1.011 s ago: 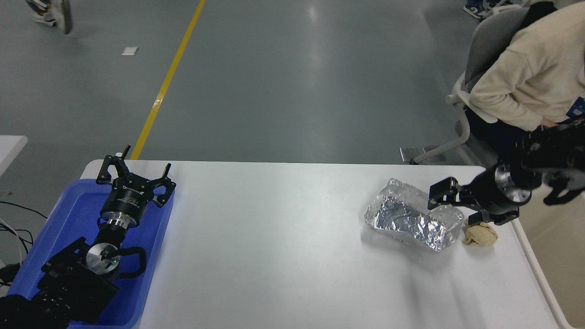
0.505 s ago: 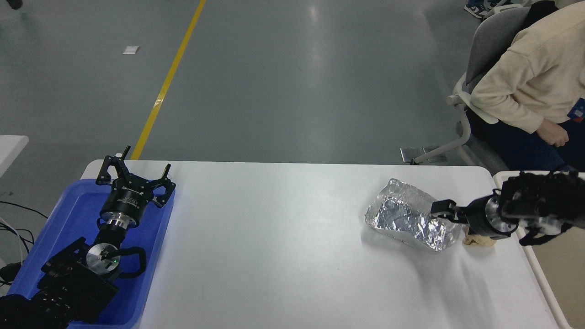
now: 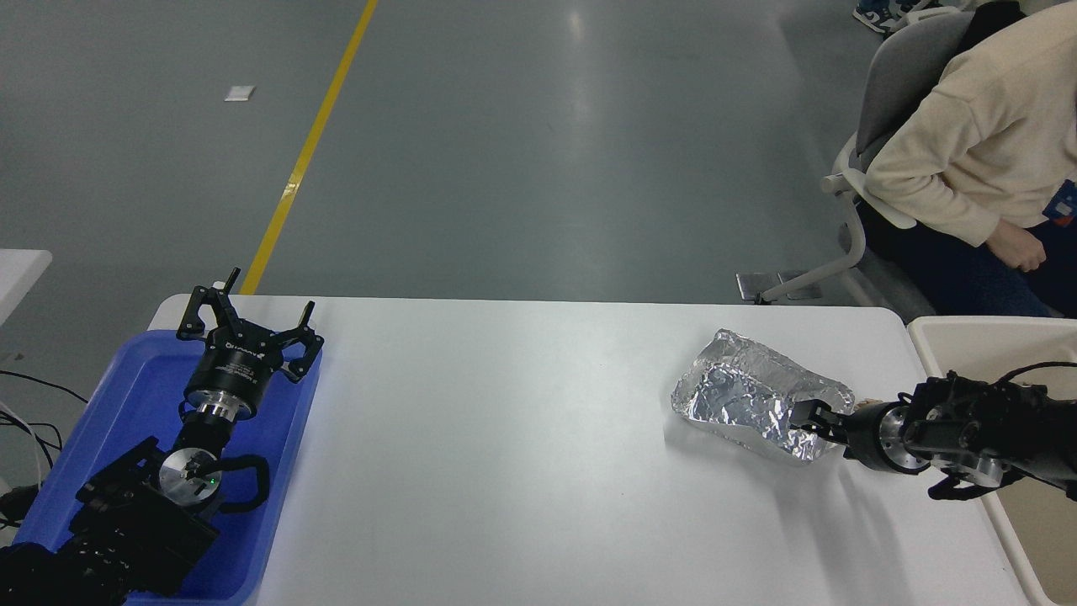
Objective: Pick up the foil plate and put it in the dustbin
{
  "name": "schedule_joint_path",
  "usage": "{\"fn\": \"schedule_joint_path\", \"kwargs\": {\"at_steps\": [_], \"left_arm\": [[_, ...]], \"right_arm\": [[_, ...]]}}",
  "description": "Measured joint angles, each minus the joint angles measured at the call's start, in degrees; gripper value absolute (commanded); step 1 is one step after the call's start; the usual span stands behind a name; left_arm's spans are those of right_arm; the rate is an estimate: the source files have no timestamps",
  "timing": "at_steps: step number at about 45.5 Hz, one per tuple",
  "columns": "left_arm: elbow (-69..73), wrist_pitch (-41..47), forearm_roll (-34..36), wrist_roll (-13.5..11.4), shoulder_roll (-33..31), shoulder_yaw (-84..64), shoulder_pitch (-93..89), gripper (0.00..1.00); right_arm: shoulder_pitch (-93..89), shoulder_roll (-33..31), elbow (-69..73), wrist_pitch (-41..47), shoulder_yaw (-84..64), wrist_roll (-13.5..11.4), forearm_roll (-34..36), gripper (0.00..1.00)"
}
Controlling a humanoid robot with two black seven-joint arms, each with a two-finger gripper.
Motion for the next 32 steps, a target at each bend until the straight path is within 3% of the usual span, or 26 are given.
{"fn": "schedule_joint_path", "kwargs": {"at_steps": [20, 32], "left_arm": [[0.0, 0.0, 0.0, 0.0, 0.0, 0.0, 0.0, 1.0], [0.0, 0.0, 0.0, 0.0, 0.0, 0.0, 0.0, 1.0]], "right_arm": [[-1.05, -0.34, -0.09, -1.52, 1.46, -0.12, -0.77, 0.0], [0.06, -0.86, 0.91, -6.77, 0.11, -0.47, -11.47, 0.0]]}}
